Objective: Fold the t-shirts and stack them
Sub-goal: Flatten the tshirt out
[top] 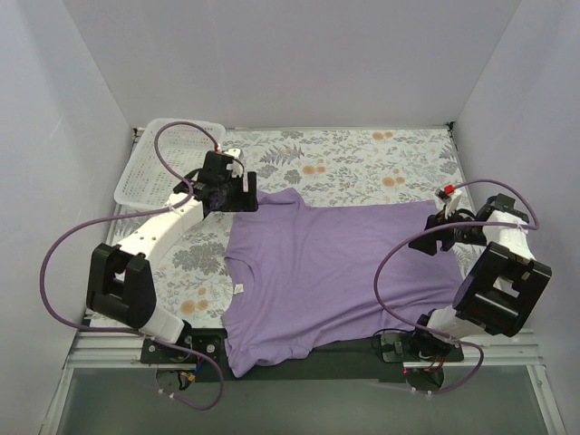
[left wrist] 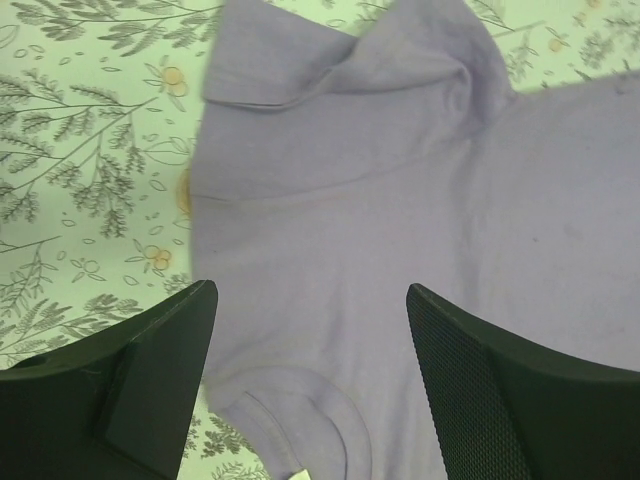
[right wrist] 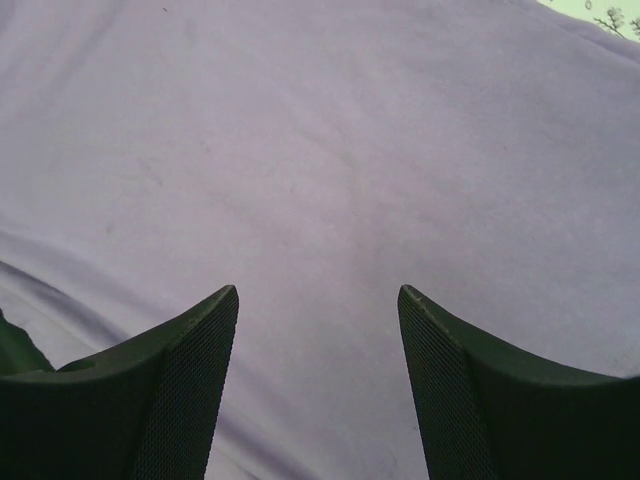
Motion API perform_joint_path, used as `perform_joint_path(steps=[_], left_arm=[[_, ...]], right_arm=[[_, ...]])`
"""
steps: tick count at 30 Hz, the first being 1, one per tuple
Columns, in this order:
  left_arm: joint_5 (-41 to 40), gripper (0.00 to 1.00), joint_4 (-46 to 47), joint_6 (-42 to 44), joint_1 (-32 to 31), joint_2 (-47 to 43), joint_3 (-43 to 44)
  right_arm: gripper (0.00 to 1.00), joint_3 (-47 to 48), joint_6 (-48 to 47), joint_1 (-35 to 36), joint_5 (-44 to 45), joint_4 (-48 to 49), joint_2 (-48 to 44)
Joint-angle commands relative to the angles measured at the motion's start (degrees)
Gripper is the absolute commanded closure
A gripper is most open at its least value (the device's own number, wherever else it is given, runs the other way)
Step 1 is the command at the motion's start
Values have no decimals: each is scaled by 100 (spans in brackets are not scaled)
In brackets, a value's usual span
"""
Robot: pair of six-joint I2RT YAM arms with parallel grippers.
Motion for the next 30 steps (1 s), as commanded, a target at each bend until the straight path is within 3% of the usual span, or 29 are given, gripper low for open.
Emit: perform_joint_path(steps=[1,4,7,11,19,25,30], left_arm=[[186,25,211,98,243,186,264],[353,25,220,-25,349,433,501],[476,26,202,-305,472,679,677],[521,40,229,-1043,770,969,905],[546,54,185,-2327,1017,1917,1653],[793,57,150,-2469,1000,2568,2022],[459,57,-26,-2258,947,2964,2285]], right_arm=[[28,102,399,80,-556,35,119],[29,32,1134,229,-434,473,50],[30,-284,2171,615,321,1753,-319],[30,-610,2922,757,727,2407,-697],[31,-830,3046,801,701,2549,-803],[30,-839,3028,801,701,2549,-742],[31,-830,3020,801,718,2541,-672]])
